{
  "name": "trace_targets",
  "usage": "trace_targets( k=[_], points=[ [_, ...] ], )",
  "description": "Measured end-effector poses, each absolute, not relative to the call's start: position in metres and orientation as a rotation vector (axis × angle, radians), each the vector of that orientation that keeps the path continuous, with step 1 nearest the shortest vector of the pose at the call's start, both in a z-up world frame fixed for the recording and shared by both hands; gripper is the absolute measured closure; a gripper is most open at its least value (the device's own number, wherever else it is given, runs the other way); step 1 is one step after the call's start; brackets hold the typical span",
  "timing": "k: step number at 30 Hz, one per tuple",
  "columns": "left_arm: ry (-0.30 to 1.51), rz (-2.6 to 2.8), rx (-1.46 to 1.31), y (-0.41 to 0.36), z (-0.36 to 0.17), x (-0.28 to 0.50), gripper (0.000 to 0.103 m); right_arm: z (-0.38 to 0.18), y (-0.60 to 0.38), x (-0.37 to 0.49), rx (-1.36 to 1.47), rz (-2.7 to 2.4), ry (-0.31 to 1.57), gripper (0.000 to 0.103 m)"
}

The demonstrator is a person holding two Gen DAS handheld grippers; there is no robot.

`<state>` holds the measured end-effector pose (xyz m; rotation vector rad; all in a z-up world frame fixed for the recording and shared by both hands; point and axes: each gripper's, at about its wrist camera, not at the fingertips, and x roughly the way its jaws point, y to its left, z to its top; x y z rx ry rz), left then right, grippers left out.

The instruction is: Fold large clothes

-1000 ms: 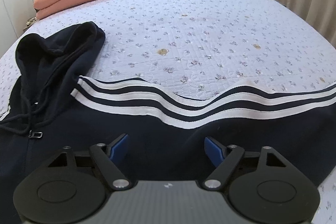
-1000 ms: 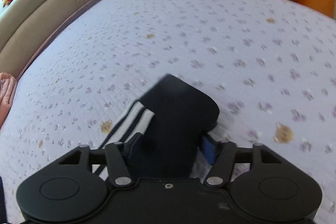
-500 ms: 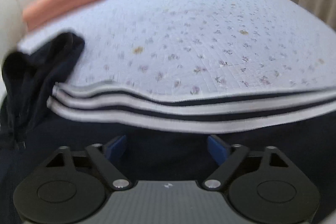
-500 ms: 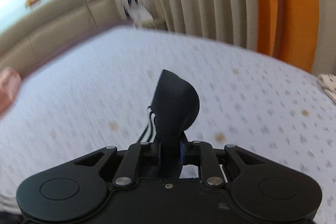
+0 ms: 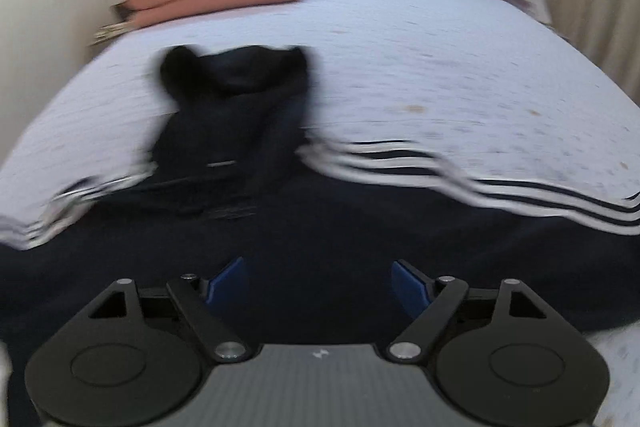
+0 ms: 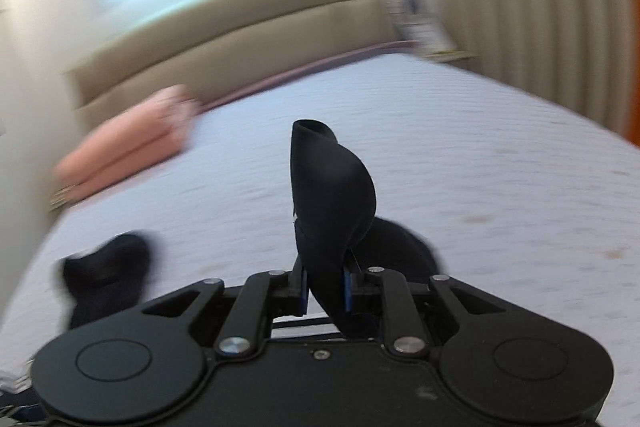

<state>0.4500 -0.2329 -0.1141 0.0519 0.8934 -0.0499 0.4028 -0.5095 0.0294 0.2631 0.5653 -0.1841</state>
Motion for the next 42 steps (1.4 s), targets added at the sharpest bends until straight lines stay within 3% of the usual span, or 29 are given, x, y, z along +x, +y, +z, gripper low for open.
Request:
trace_targets(
  k=[5,12,14,15,16,21,23,25,26,27,29,30,31,33,36,39,42],
  points=[
    [0.898,0.059,0.0,-0.126,-0.093,0.423,0.02,0.027,-0.357,0.427,0.223,0.051,0.587,0.082],
    [0.883,0.178,-0.007,-0.024,-0.088,0.416,0.02,-0.017,-0.18,0.457,0.227,0.297,0.711,0.079],
    [0.881,0.192,-0.005,-0.004,-0.091,0.414,0.02,-0.039,-0.142,0.463,0.212,0.376,0.787,0.066],
    [0.88,0.197,-0.005,0.005,-0.094,0.413,0.02,-0.053,-0.128,0.468,0.201,0.414,0.846,0.04],
    [0.883,0.202,-0.004,0.013,-0.098,0.411,0.02,-0.065,-0.123,0.472,0.2,0.448,0.903,0.033],
    [0.915,0.171,-0.05,0.043,-0.115,0.413,0.02,-0.068,-0.17,0.448,0.195,0.411,0.967,0.028],
    [0.912,0.134,-0.091,0.051,-0.117,0.417,0.02,-0.062,-0.204,0.447,0.203,0.3,0.951,0.03],
    [0.903,0.084,-0.149,0.056,-0.118,0.424,0.021,-0.065,-0.235,0.448,0.153,0.124,0.942,0.041],
    [0.904,0.049,-0.182,0.057,-0.12,0.43,0.021,-0.07,-0.25,0.45,0.129,0.035,0.952,0.061],
    [0.903,0.002,-0.224,0.057,-0.121,0.437,0.021,-0.076,-0.264,0.453,0.129,-0.037,0.973,0.072],
    [0.918,-0.055,-0.282,0.057,-0.13,0.454,0.023,-0.088,-0.286,0.454,0.171,-0.121,1.006,0.072],
    [0.952,-0.071,-0.289,0.053,-0.137,0.466,0.035,-0.094,-0.291,0.454,0.182,-0.139,1.023,0.072],
    [0.995,-0.072,-0.285,0.047,-0.146,0.476,0.058,-0.1,-0.291,0.455,0.178,-0.16,1.038,0.072],
    [1.066,-0.06,-0.248,0.039,-0.159,0.49,0.089,-0.107,-0.287,0.451,0.168,-0.177,1.044,0.072],
    [1.023,-0.079,-0.211,0.031,-0.151,0.489,0.094,-0.098,-0.277,0.446,0.135,-0.182,1.029,0.072],
    [0.876,-0.115,-0.228,0.04,-0.114,0.472,0.094,-0.081,-0.273,0.447,0.136,-0.16,0.99,0.071],
    [0.865,-0.067,-0.271,0.062,-0.102,0.465,0.094,-0.071,-0.263,0.444,0.121,-0.141,0.976,0.069]
  ],
)
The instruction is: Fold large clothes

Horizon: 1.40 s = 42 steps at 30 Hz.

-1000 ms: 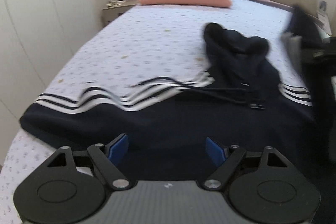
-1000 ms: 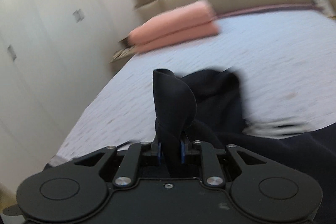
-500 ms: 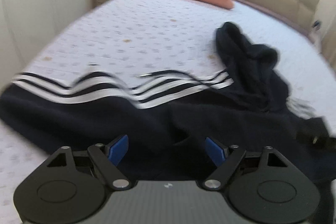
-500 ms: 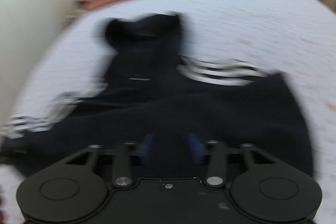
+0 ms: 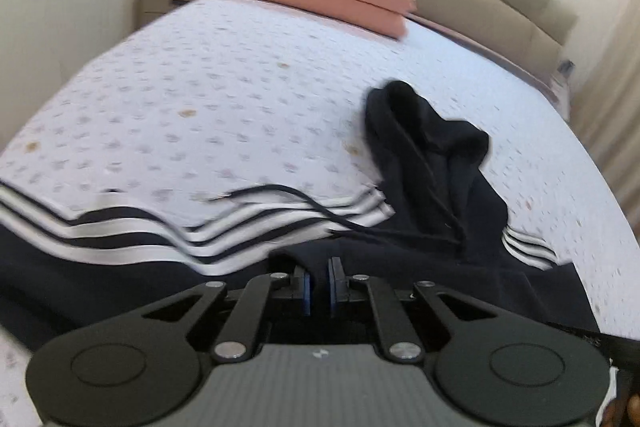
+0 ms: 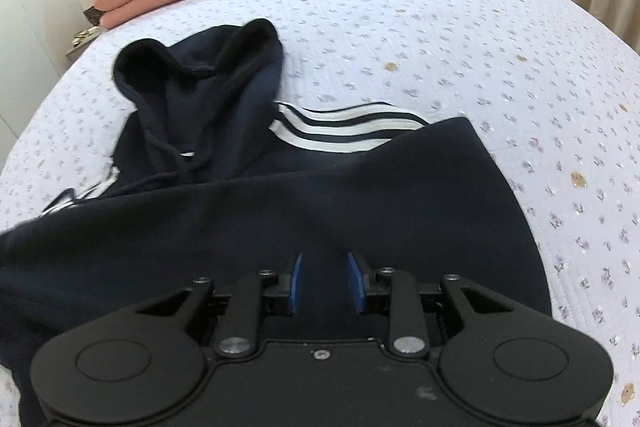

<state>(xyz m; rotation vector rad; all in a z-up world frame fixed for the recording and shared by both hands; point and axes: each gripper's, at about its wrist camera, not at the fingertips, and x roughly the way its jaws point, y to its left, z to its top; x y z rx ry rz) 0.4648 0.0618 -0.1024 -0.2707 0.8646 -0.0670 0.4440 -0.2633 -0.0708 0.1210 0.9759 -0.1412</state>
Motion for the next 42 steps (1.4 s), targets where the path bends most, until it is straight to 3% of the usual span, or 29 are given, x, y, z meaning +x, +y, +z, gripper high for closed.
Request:
trace_targets(
  k=[4,6,8,9,11,14,16,19,24,29,32,33,38,42],
  points=[
    [1.051,-0.038,-0.202,0.076,-0.15,0.47,0.09,-0.104,-0.247,0.454,0.065,-0.118,1.112,0.069],
    [1.045,-0.052,-0.192,0.076,-0.158,0.464,0.086,-0.109,-0.238,0.458,-0.001,-0.125,1.113,0.068],
    [0.991,-0.034,-0.178,0.077,-0.144,0.457,0.071,-0.1,-0.231,0.462,-0.032,-0.135,1.127,0.068],
    [0.957,-0.015,-0.173,0.078,-0.135,0.455,0.056,-0.093,-0.23,0.461,-0.016,-0.124,1.114,0.066],
    [0.849,-0.003,-0.169,0.08,-0.112,0.445,0.052,-0.078,-0.222,0.458,0.009,-0.079,1.063,0.065],
    [0.837,-0.114,-0.182,0.072,-0.098,0.447,0.058,-0.067,-0.198,0.456,0.009,-0.027,1.03,0.062],
    [0.884,-0.191,-0.164,0.058,-0.108,0.455,0.078,-0.076,-0.184,0.459,0.005,0.002,1.055,0.062],
    [1.068,-0.181,-0.148,0.046,-0.15,0.476,0.093,-0.108,-0.164,0.467,-0.057,-0.018,1.168,0.06],
    [0.993,-0.178,-0.234,0.069,-0.14,0.454,0.092,-0.109,-0.15,0.474,-0.182,-0.023,1.19,0.054],
    [0.853,0.095,-0.289,0.145,-0.104,0.424,0.083,-0.111,-0.164,0.481,-0.135,0.006,1.213,0.053],
    [0.81,0.41,-0.318,0.219,-0.098,0.409,0.069,-0.112,-0.161,0.482,-0.147,0.005,1.22,0.052],
    [0.807,0.503,-0.335,0.246,-0.1,0.405,0.061,-0.111,-0.159,0.481,-0.156,0.003,1.22,0.052],
    [0.866,0.674,-0.479,0.353,-0.123,0.403,0.053,-0.113,-0.155,0.48,-0.186,-0.007,1.219,0.051],
    [0.907,0.697,-0.624,0.39,-0.141,0.407,0.032,-0.114,-0.154,0.48,-0.194,-0.008,1.219,0.051]
  ],
)
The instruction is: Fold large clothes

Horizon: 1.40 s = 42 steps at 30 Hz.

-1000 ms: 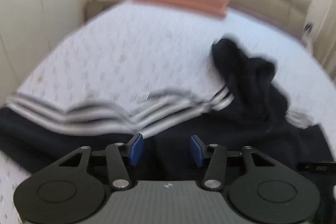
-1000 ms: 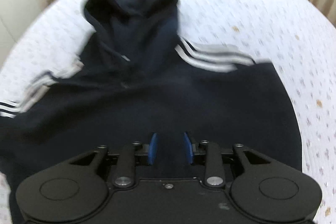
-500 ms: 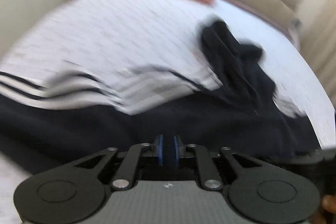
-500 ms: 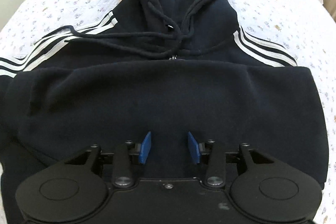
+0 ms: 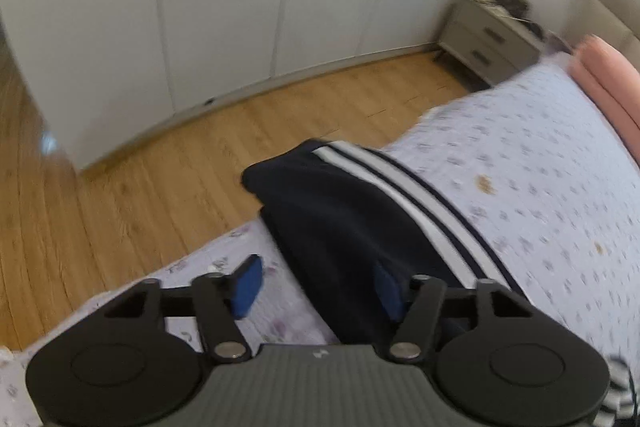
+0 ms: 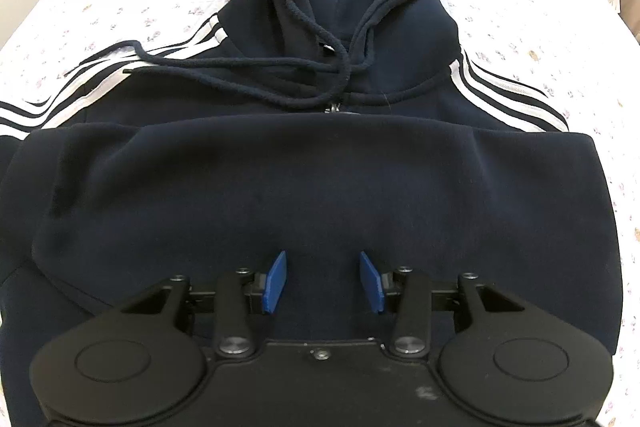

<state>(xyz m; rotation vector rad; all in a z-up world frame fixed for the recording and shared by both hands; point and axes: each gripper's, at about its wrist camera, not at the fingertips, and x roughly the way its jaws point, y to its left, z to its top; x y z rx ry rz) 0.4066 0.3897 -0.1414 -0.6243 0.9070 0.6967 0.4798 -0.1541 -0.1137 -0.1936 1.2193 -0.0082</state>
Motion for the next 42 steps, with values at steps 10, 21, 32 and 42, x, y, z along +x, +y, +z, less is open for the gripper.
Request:
trace_targets(
  k=[10,21,32,42],
  points=[
    [0.874,0.651,-0.503,0.399,-0.165,0.447,0.096,-0.114,-0.151,0.477,-0.216,-0.017,1.208,0.05],
    [0.592,0.476,-0.186,0.262,-0.06,0.426,0.097,-0.112,-0.159,0.473,-0.161,0.015,1.177,0.048],
    [0.468,-0.165,0.054,-0.022,-0.009,0.392,0.096,-0.059,-0.234,0.441,-0.002,0.048,1.086,0.038],
    [0.807,-0.343,0.133,-0.111,-0.095,0.378,0.046,-0.052,-0.311,0.424,0.225,0.077,1.066,0.032]
  ],
)
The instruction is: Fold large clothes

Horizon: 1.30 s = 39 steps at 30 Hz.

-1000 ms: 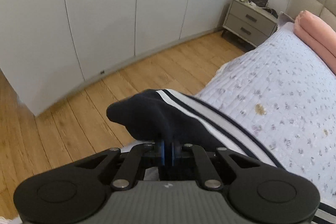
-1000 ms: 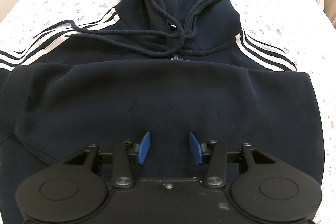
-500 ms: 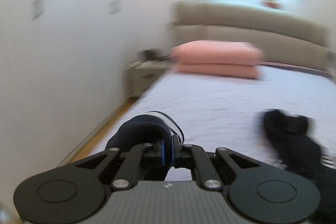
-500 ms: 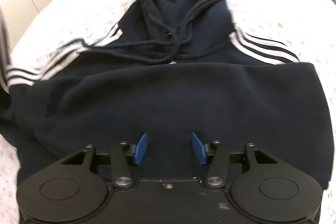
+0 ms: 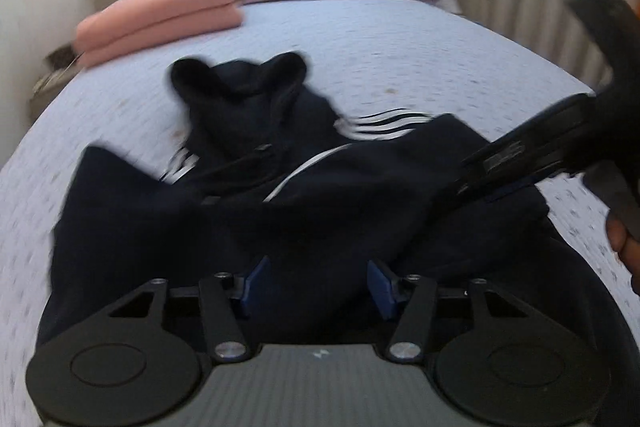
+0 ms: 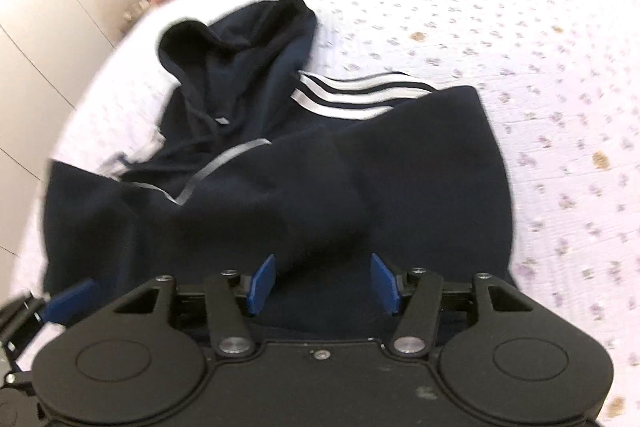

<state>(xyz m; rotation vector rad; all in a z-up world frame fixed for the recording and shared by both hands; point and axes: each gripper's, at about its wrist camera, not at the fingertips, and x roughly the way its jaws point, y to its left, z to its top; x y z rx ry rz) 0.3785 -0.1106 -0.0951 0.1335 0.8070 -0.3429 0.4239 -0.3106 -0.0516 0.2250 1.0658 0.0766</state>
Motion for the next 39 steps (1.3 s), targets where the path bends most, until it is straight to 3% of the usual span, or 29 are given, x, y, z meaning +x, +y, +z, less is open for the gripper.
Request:
trace_targets(
  k=[6,11,12,13,21,23,27,29,32,34,36,39],
  points=[
    [0.777,-0.12,0.069,-0.058,-0.075,0.381,0.046,-0.055,-0.313,0.447,0.348,0.092,0.979,0.023],
    [0.777,-0.002,-0.035,-0.024,-0.061,0.384,0.046,-0.096,-0.316,0.484,0.409,0.083,1.099,0.023],
    [0.79,0.002,-0.067,-0.019,-0.062,0.384,0.046,-0.098,-0.313,0.486,0.425,0.109,1.106,0.044],
    [0.799,0.006,-0.086,-0.016,-0.063,0.384,0.046,-0.092,-0.307,0.486,0.428,0.156,1.088,0.09],
    [0.78,0.074,-0.06,0.003,-0.06,0.386,0.046,0.032,-0.318,0.429,0.231,0.057,0.739,0.091],
    [0.766,0.084,-0.072,0.008,-0.059,0.397,0.046,0.031,-0.335,0.417,0.206,-0.033,0.759,0.088],
    [0.815,0.119,-0.037,0.008,-0.078,0.432,0.046,-0.035,-0.349,0.426,0.228,-0.045,1.025,0.087],
    [0.871,0.107,-0.042,0.008,-0.095,0.452,0.05,-0.058,-0.343,0.432,0.167,-0.066,1.062,0.087],
    [0.905,0.034,0.012,-0.001,-0.116,0.478,0.066,-0.041,-0.342,0.43,0.203,-0.034,0.983,0.087],
    [0.954,0.065,0.101,-0.008,-0.135,0.495,0.094,-0.017,-0.339,0.423,0.163,-0.044,0.884,0.087],
    [0.941,0.118,0.095,-0.002,-0.141,0.502,0.096,-0.006,-0.341,0.422,0.099,-0.094,0.831,0.086],
    [0.943,0.164,0.046,0.013,-0.142,0.503,0.096,-0.034,-0.361,0.431,0.121,-0.149,0.94,0.085]
  ],
)
